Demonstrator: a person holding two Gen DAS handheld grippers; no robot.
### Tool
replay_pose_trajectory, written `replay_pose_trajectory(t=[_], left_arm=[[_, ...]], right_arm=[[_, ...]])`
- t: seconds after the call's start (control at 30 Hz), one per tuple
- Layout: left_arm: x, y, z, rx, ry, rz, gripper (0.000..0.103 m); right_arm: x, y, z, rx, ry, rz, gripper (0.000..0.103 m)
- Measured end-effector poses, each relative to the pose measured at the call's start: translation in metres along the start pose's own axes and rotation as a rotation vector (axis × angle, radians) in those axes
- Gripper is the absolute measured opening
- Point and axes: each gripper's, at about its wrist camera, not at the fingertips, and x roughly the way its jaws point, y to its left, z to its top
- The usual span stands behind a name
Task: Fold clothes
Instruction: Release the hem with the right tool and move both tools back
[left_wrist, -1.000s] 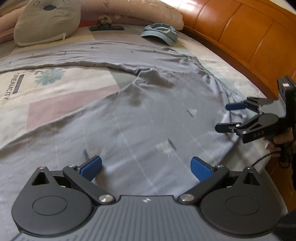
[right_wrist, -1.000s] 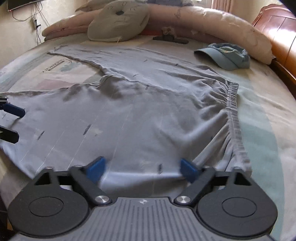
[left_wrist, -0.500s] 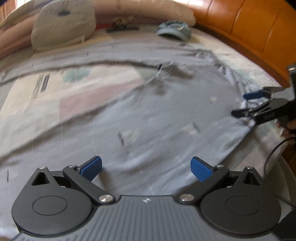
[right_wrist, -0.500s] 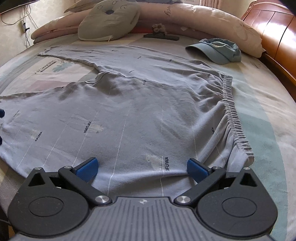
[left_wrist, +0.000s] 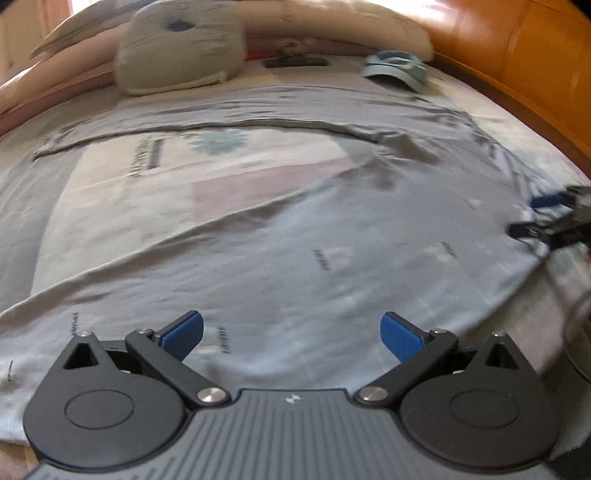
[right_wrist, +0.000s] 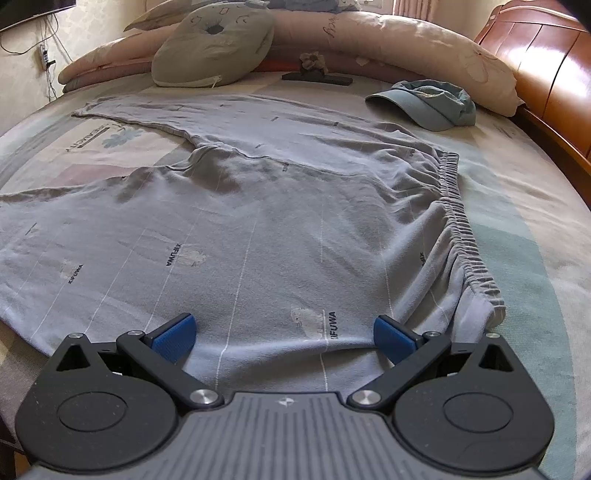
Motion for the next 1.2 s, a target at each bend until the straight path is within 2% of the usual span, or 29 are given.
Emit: replay_pose_trajectory(t=[0.07,0.1,0.27,0.43,0.57,0.77,0.9,1.03,1.13,1.2], left_arm=[[0.008,0.006,-0.006,-0.019,0.033,0.029,0.102],[0.008,0.009,-0.01,-0.027,0.022,0.024,0.102],[0.002,0.01,-0.018,-0.014,-0.004,0.014,0.102],[-0.004,0.014,-0.022,-0.016,0.012,0.013,0.102],[-0.015,0.025,-0.023,-0.051,0.003,-0.012,0.102],[-0.017,0.061,-0.007,-0.091,-0.062,0.085,0.102],[-0.005,0.093,-0.013,-0.174,-0.01,0.122,0.102],[-0.011,0.108,-0.029,-0.196,-0.021,0.147,0.102],[-0.016,0.117,-0.033,-0.225,-0.01,0.214,0.102],[-0.019,0.125,-0.036,-0.267,-0.022,0.223,0.102]], right_arm=[[-0.005,0.005,0.004,0.008,0.023,-0.016,0.103],[-0.01,0.01,0.006,0.009,0.018,-0.01,0.103],[-0.032,0.046,0.011,-0.025,-0.071,0.072,0.103],[-0.007,0.08,0.002,-0.075,0.015,0.073,0.103],[-0.008,0.081,-0.011,-0.044,-0.034,0.071,0.103],[-0.009,0.081,-0.012,-0.041,-0.02,0.063,0.103],[-0.009,0.081,-0.012,-0.035,-0.017,0.058,0.103],[-0.008,0.082,-0.011,-0.031,-0.014,0.053,0.103],[-0.007,0.082,-0.01,-0.03,-0.006,0.053,0.103],[-0.006,0.083,-0.008,-0.028,0.002,0.05,0.103]])
